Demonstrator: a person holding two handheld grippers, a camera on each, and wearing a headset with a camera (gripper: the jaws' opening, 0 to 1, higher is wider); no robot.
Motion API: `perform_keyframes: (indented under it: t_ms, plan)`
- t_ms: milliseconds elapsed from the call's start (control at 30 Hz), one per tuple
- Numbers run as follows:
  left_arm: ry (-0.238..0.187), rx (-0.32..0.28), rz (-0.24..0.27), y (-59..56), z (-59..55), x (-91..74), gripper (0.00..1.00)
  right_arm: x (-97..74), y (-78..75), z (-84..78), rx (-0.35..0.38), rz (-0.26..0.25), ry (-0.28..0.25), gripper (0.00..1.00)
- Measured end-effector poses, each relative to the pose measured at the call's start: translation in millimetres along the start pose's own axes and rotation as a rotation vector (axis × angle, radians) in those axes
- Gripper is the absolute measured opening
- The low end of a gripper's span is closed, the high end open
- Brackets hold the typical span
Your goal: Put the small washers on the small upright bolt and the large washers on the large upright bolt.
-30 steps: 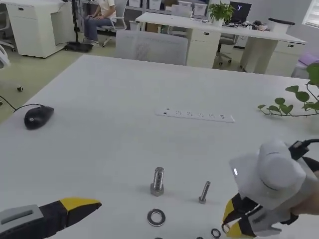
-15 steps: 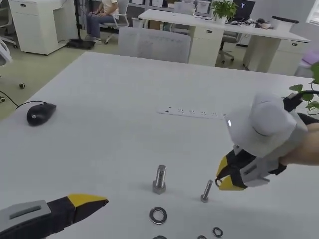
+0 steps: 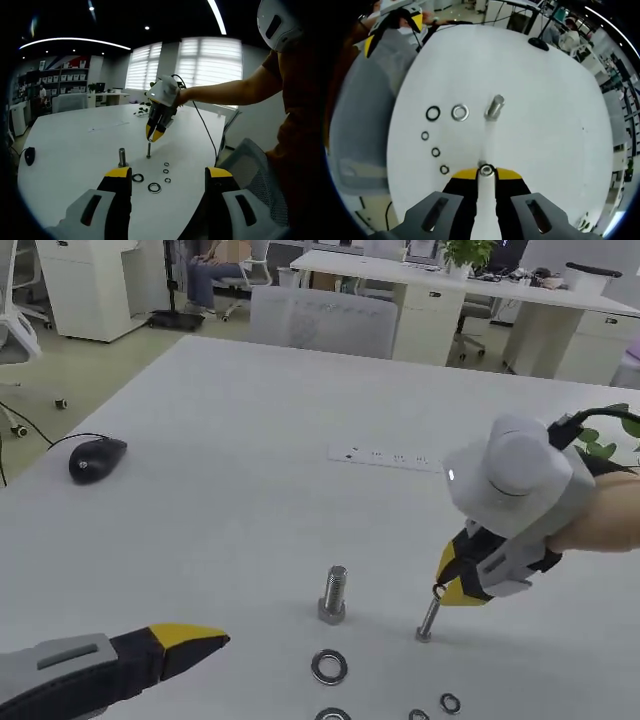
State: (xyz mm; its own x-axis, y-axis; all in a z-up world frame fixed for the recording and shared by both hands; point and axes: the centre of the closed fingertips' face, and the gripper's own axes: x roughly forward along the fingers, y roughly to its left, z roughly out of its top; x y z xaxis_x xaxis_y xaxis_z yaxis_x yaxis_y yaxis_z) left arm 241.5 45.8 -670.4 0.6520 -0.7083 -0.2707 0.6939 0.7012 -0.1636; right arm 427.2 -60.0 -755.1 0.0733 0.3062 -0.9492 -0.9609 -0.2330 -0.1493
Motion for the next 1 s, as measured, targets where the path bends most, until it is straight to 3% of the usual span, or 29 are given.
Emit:
perform_keyframes:
  t_ms: [633, 1000]
  plan:
    - [0.003, -0.001, -0.001, 3.0, -0.5, -0.7, 0.58, 14.4, 1.0, -5.1, -0.001, 0.027, 0.02, 0.12]
    - [0.004, -0.004, 0.001, 5.6, -0.8, -0.1, 0.58, 31.2, 4.8, -8.9, -0.008, 0.046, 0.032, 0.12]
